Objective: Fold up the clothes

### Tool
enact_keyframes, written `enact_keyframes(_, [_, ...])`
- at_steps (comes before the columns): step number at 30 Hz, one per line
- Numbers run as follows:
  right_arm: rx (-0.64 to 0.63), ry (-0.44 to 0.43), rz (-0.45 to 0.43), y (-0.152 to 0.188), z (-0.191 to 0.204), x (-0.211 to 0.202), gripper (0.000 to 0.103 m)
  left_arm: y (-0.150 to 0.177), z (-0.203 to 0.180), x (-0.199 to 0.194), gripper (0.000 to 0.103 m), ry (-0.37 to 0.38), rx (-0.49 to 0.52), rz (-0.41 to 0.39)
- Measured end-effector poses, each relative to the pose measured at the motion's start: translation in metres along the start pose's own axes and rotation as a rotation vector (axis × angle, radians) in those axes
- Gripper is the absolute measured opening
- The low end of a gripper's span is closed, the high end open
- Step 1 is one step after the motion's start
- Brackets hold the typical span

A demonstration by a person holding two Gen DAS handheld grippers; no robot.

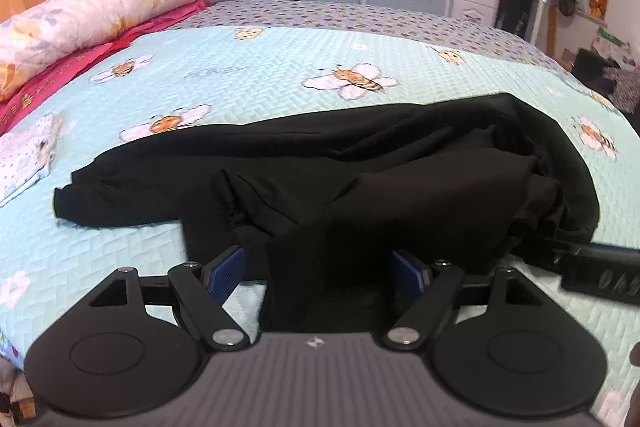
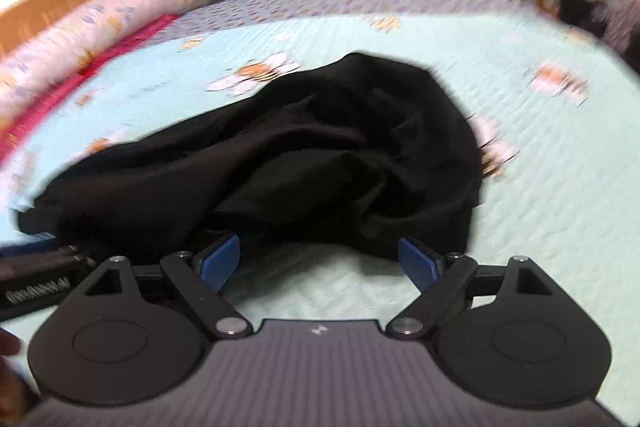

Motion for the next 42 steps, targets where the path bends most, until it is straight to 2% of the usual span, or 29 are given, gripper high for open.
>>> enact_keyframes(1, [0.034,-0.050,0.026,-0.003,0.002,0.003,0.087,0.001,0.003,0.000,0.081,-0.002,-0.010,0.000])
enact_keyframes(2, [0.044,-0.065,0.047,-0.006,0.005,0.008,0.087,0.001,0.006,-0.001,0.081,-0.002,-0.020,-0.001])
enact_keyframes(11, [0.135,-0.150,0.222,-0.023,0.039,0.068,0.086,0.005,0.030,-0.003,0.081,0.000,-0.089,0.008])
enact_keyframes(12, [0.163,-0.187,0.228,-0.024,0.041,0.072,0.073,0.005,0.033,-0.004,0.081,0.001,-0.093,0.005])
enact_keyframes(13, [0.191,-0.227,0.230,-0.025,0.043,0.076,0.053,0.005,0.035,-0.005,0.081,0.004,-0.102,0.003])
enact_keyframes(14, [0.191,-0.268,0.216,-0.028,0.046,0.075,0.045,0.005,0.038,-0.006,0.081,0.008,-0.112,0.001])
enact_keyframes(15, [0.177,-0.294,0.186,-0.032,0.050,0.073,0.024,0.005,0.040,-0.007,0.081,0.012,-0.121,-0.001])
enact_keyframes(18, [0.115,-0.316,0.046,-0.056,0.057,0.056,0.012,0.005,0.046,-0.008,0.081,0.032,-0.161,-0.004])
enact_keyframes(20, [0.057,-0.301,-0.117,-0.086,0.059,0.028,0.010,0.003,0.049,-0.009,0.081,0.038,-0.180,-0.005])
enact_keyframes(22, [0.066,-0.303,-0.269,-0.122,0.053,-0.010,0.010,0.003,0.052,-0.010,0.081,0.039,-0.180,-0.004])
enact_keyframes(24, [0.078,-0.286,-0.453,-0.162,0.033,-0.063,0.010,0.001,0.053,-0.011,0.081,0.034,-0.165,-0.009])
enact_keyframes(27, [0.076,-0.194,-0.694,-0.201,-0.017,-0.143,0.010,-0.002,0.052,-0.012,0.081,0.034,-0.138,-0.020])
enact_keyframes(29, [0.076,-0.120,-0.709,-0.207,-0.055,-0.167,0.010,-0.003,0.049,-0.008,0.081,0.045,-0.132,-0.015])
enact_keyframes(30, [0.086,-0.063,-0.703,-0.205,-0.076,-0.174,0.010,-0.003,0.046,-0.006,0.081,0.053,-0.127,-0.011])
enact_keyframes(32, [0.080,0.005,-0.618,-0.186,-0.115,-0.173,0.015,-0.003,0.040,-0.001,0.081,0.071,-0.113,-0.002])
enact_keyframes(34, [0.067,0.077,-0.427,-0.157,-0.150,-0.146,0.018,-0.002,0.029,0.004,0.081,0.093,-0.092,0.016])
enact_keyframes(35, [0.089,0.118,-0.298,-0.137,-0.171,-0.126,0.019,-0.001,0.024,0.007,0.081,0.105,-0.080,0.025])
enact_keyframes(37, [0.217,0.185,-0.071,-0.090,-0.217,-0.094,0.022,0.000,0.013,0.012,0.081,0.128,-0.058,0.043])
enact_keyframes(41, [0.334,0.206,-0.004,-0.036,-0.256,-0.086,0.022,0.005,-0.002,0.023,0.081,0.153,-0.022,0.086])
enact_keyframes(42, [0.359,0.198,-0.018,-0.030,-0.260,-0.090,0.026,0.008,-0.006,0.027,0.081,0.168,-0.018,0.104])
Point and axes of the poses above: each gripper's, at about its wrist camera, not at the fingertips, and x roughly the way its jaws point, z to its left, y to its underside, the point moved 10 cm from there along x, roughly the way its jaws point, and after that the axes turned 4 degrees about y, right-handed, at the moved point
